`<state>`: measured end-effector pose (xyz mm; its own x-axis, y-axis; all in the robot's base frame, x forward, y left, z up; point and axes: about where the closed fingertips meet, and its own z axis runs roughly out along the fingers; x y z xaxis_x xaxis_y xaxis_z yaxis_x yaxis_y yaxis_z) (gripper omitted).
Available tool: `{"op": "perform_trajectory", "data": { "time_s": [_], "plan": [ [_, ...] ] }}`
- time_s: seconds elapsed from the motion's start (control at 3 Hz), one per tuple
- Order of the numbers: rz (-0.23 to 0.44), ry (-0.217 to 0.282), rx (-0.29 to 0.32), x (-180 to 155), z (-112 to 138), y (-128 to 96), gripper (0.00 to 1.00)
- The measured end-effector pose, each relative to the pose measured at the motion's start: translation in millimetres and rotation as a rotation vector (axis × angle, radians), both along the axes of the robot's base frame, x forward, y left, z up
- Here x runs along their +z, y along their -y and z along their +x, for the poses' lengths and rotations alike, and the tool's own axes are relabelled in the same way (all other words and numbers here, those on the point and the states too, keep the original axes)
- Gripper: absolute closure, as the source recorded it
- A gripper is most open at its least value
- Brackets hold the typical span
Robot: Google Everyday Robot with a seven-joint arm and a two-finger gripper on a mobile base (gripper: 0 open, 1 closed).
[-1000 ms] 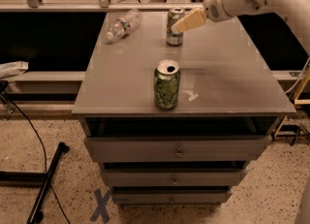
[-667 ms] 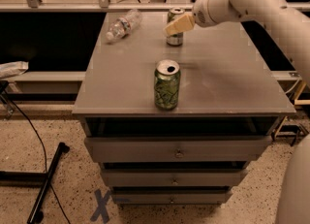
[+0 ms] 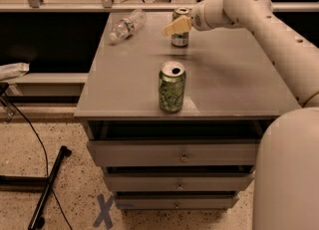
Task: Move 7up can near green can
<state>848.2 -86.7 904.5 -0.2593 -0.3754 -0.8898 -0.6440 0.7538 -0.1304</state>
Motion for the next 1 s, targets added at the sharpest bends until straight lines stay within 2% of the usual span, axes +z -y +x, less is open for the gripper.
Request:
{"op": "perform_trajectory", "data": {
  "time_s": [0.33, 0.67, 1.0],
  "plan": [
    [0.069, 0.031, 0.006, 4, 16, 3, 0.17],
    [0.129, 0.053, 0.035, 10, 21, 6, 0.41],
    [0.119, 0.054, 0.124, 25, 5, 14, 0.72]
  ]
}}
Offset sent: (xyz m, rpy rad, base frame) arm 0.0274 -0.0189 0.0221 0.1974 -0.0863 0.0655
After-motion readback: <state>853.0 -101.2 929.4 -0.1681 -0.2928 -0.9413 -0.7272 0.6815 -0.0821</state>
